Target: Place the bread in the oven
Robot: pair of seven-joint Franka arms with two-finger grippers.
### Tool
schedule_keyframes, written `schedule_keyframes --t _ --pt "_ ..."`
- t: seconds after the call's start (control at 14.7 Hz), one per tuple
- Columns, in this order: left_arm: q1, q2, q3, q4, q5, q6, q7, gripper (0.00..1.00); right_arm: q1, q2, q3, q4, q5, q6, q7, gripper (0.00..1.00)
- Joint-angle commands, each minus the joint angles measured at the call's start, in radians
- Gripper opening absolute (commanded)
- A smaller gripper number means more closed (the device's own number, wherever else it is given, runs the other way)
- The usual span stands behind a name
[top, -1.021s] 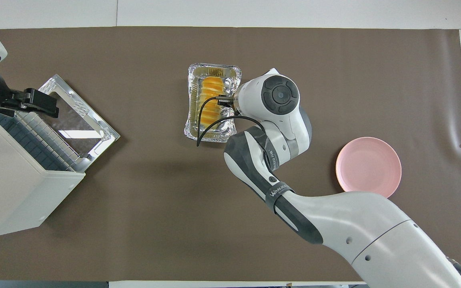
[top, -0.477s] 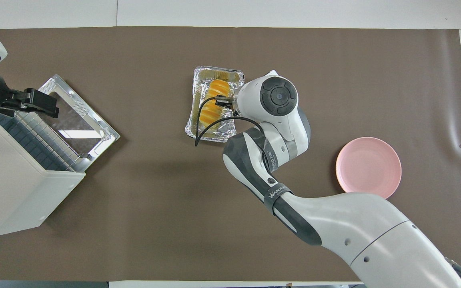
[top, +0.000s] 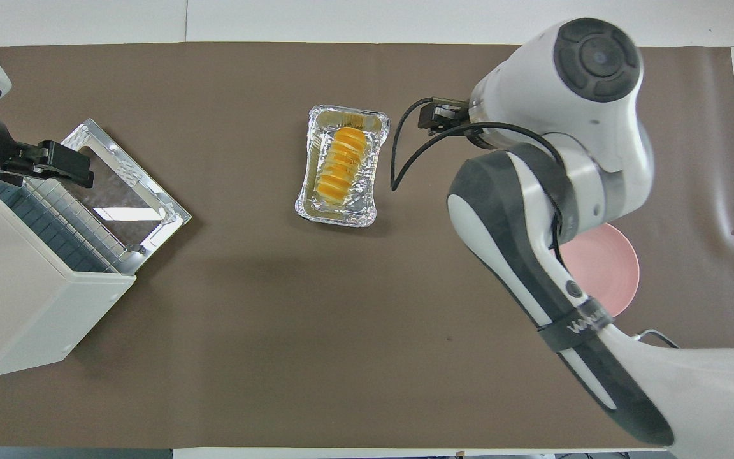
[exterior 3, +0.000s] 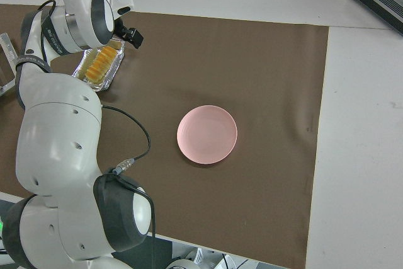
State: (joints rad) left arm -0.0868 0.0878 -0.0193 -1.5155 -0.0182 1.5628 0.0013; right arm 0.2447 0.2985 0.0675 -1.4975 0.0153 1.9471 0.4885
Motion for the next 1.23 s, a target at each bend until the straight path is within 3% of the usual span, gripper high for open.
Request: schedule_keyframes --t 0.0,0.54,0.82,0.95,1.16 --pt "0.002 -0.017 0.004 -0.017 -0.017 -0.003 0.009 1.00 -0.108 -0.122 0.014 -0.072 -0.005 -0.114 -0.192 1.00" --pt "0.002 -0.017 0.003 -0.018 -0.017 -0.007 0.008 1.00 -0.349 -0.341 0.012 -0.266 0.002 -0.224 -0.533 1.00" --pt "-0.020 -0.030 -0.005 -0.031 -0.019 -0.007 -0.032 1.00 -0.395 -0.377 0.012 -0.287 0.002 -0.279 -0.535 1.00" --pt "-0.120 -0.040 -0.002 -0.061 -0.019 0.040 -0.146 1.00 -0.394 -0.378 0.012 -0.267 0.000 -0.277 -0.531 1.00" --pt "-0.166 -0.030 -0.007 -0.054 -0.020 0.103 -0.205 1.00 -0.407 -0.368 0.011 -0.237 -0.006 -0.298 -0.533 1.00"
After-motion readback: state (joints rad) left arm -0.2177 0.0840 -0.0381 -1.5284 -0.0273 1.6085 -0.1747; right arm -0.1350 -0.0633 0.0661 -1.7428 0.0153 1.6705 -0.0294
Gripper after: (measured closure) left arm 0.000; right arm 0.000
